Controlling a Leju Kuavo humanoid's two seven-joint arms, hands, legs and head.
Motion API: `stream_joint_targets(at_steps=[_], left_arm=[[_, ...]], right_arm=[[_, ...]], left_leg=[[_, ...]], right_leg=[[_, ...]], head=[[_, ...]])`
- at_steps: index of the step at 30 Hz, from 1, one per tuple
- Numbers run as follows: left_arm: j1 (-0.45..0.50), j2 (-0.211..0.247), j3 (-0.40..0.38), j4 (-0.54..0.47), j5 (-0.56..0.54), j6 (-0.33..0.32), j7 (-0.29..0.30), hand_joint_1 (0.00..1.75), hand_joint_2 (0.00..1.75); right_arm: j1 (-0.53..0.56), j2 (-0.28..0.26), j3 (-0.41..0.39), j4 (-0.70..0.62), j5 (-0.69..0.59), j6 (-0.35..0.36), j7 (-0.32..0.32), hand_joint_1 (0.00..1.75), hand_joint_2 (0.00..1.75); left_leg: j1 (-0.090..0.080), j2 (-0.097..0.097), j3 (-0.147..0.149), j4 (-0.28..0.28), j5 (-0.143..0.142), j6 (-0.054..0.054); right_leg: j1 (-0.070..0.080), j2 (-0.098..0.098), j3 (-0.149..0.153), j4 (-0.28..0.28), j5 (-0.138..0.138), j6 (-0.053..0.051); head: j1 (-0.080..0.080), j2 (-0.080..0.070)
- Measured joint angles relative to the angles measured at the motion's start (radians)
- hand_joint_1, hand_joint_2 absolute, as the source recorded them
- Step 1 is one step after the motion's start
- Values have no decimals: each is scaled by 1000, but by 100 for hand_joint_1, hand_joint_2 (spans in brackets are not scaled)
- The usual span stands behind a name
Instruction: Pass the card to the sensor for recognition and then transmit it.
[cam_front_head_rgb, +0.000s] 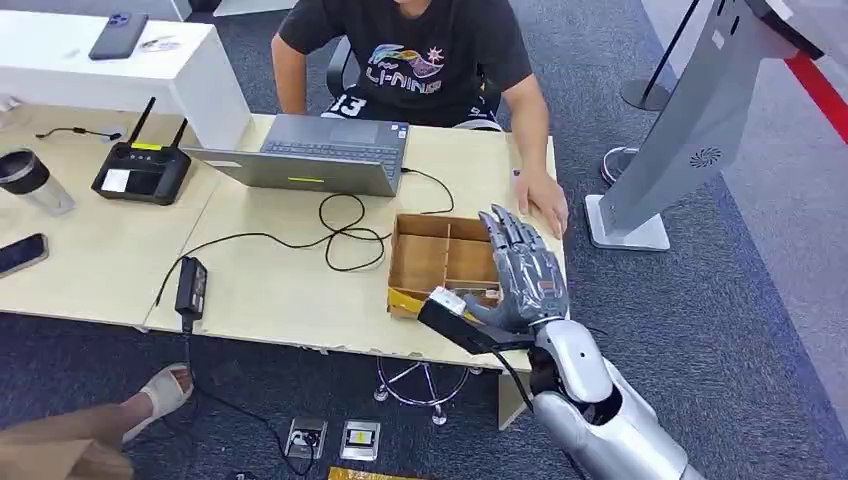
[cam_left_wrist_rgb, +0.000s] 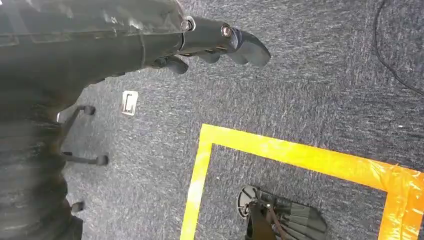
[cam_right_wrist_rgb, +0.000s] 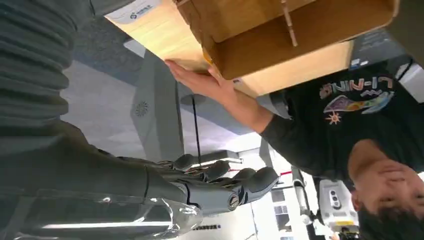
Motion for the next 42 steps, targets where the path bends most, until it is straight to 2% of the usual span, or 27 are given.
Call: stream_joint_targets(at_steps=[12,42], left_arm=[[0,0,0,0,11,4,0,0,175],[0,0,0,0,11,3,9,0,175]], right_arm=[[-30,10,35,127,-19,-2,-26,0,175],[-52,75,124,253,-10,13,-28,0,175]], left_leg=[[0,0,0,0,0,0],[0,0,0,0,0,0]], right_leg=[[0,0,0,0,0,0],[0,0,0,0,0,0]], head=[[0,0],[0,0]])
